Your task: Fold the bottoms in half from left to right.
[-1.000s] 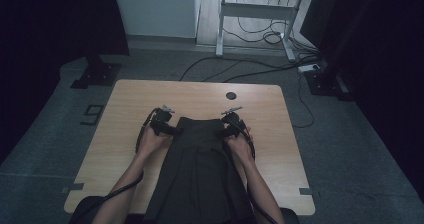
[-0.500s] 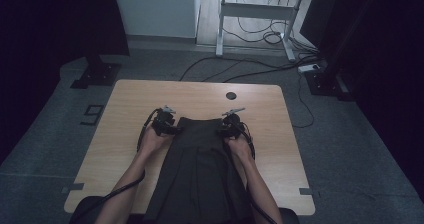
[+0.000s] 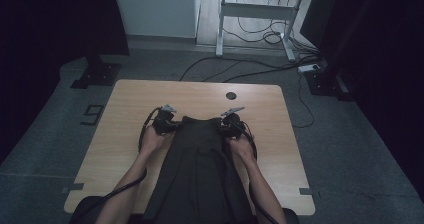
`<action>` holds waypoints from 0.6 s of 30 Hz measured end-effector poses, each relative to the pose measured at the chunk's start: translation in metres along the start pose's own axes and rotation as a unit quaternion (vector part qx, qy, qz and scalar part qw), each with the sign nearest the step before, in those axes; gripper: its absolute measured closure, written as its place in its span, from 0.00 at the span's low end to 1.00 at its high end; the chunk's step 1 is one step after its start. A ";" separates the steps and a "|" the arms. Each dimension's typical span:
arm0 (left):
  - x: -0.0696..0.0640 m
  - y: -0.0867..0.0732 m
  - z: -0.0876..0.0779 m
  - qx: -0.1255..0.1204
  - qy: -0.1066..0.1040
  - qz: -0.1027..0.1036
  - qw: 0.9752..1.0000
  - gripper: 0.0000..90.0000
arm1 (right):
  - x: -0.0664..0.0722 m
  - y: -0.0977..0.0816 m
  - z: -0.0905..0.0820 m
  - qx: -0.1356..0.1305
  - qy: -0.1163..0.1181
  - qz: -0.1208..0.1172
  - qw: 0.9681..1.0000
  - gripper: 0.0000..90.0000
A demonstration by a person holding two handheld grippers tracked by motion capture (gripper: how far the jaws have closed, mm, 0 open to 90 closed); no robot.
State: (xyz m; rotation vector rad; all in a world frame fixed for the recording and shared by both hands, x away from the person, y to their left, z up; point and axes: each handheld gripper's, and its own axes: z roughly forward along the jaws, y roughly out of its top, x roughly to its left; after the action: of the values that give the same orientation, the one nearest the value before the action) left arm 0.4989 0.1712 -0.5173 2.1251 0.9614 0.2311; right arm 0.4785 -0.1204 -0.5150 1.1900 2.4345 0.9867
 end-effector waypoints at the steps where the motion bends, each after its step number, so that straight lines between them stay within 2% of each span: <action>1: 0.001 0.005 -0.004 -0.007 0.002 0.004 1.000 0.96 | -0.001 0.003 -0.004 -0.006 -0.001 -0.001 1.000 0.88; 2: 0.001 0.005 -0.004 -0.007 0.002 0.004 1.000 0.96 | -0.003 0.006 -0.008 -0.015 0.000 0.000 1.000 0.89; 3: 0.001 0.017 -0.011 -0.025 0.005 0.009 1.000 0.96 | -0.005 0.009 -0.012 -0.023 0.002 0.002 1.000 0.89; 7: 0.002 0.037 -0.026 -0.061 0.013 0.015 0.998 0.96 | -0.012 0.026 -0.028 -0.055 0.001 0.004 0.998 0.89; 9: 0.001 0.044 -0.032 -0.078 0.015 0.019 0.997 0.96 | -0.015 0.033 -0.036 -0.068 0.001 0.004 0.998 0.89; 10: 0.001 0.044 -0.032 -0.078 0.015 0.019 0.997 0.96 | -0.016 0.037 -0.039 -0.075 -0.001 0.003 0.997 0.89; 11: 0.001 0.052 -0.040 -0.094 0.015 0.023 0.995 0.96 | -0.016 0.040 -0.043 -0.080 -0.002 0.001 0.997 0.89; 12: 0.001 0.052 -0.040 -0.094 0.015 0.023 0.995 0.96 | -0.016 0.040 -0.043 -0.080 -0.002 0.001 0.997 0.89; 13: -0.001 0.063 -0.052 -0.115 0.020 0.032 0.993 0.96 | -0.016 0.050 -0.053 -0.090 -0.008 -0.005 0.996 0.89; 14: -0.001 0.063 -0.052 -0.115 0.020 0.032 0.993 0.96 | -0.016 0.050 -0.053 -0.090 -0.008 -0.005 0.996 0.89; 15: -0.004 0.076 -0.070 -0.147 0.026 0.041 0.988 0.96 | -0.014 0.063 -0.068 -0.111 -0.016 -0.014 0.994 0.89; 16: -0.008 0.081 -0.080 -0.163 0.033 0.051 0.985 0.96 | -0.012 0.069 -0.077 -0.127 -0.019 -0.019 0.992 0.89; 17: -0.008 0.081 -0.080 -0.163 0.033 0.051 0.985 0.96 | -0.012 0.069 -0.077 -0.127 -0.019 -0.019 0.992 0.89; 18: -0.013 0.084 -0.089 -0.177 0.038 0.060 0.982 0.96 | -0.009 0.074 -0.087 -0.144 -0.020 -0.026 0.989 0.89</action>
State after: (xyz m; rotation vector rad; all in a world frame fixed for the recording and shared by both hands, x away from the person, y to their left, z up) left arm 0.4975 0.1792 -0.3948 1.8557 0.7693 0.5081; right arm 0.4856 -0.1358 -0.4016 1.0325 2.1871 1.2344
